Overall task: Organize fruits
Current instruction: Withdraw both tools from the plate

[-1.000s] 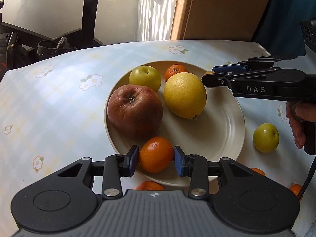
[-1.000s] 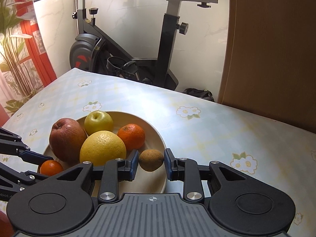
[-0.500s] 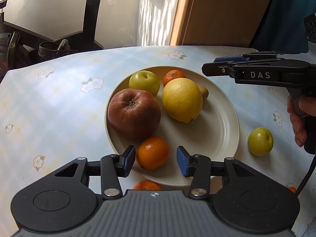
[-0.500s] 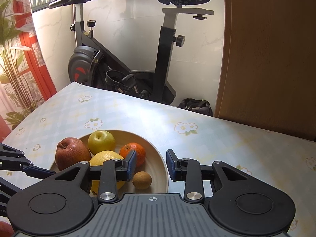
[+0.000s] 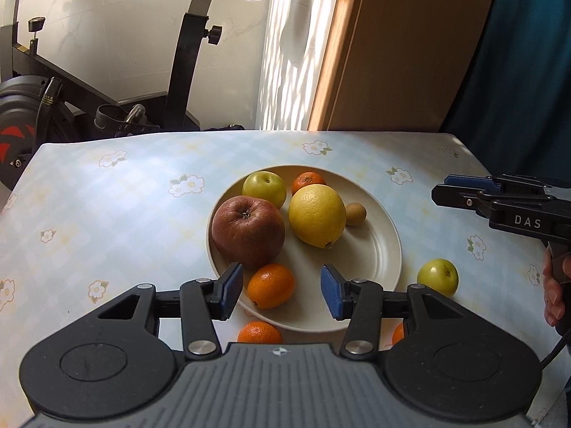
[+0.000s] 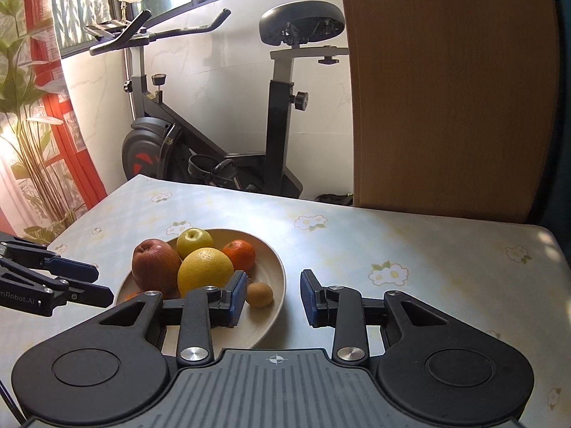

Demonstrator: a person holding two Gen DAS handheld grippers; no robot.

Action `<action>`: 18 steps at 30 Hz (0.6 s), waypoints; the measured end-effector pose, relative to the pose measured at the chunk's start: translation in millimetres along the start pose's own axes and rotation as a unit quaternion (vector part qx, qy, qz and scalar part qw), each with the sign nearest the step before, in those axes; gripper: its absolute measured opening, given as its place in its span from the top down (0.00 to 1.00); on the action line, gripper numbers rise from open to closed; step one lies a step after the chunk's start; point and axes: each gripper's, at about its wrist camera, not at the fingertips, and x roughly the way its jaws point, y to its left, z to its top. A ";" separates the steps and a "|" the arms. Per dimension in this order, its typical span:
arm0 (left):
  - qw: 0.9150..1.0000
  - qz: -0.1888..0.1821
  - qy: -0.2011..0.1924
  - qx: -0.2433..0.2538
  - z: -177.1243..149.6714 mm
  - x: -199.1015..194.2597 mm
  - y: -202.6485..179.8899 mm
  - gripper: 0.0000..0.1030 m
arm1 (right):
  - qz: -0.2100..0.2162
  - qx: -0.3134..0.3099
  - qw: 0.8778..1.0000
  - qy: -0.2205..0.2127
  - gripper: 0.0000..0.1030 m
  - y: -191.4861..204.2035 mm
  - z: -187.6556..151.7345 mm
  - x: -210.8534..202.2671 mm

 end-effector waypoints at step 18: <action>0.998 0.026 -0.054 -0.030 -9.3 -43.1 -5.8 0.51 | -0.016 0.061 0.998 -0.029 0.69 -5.8 -45.5 -49.4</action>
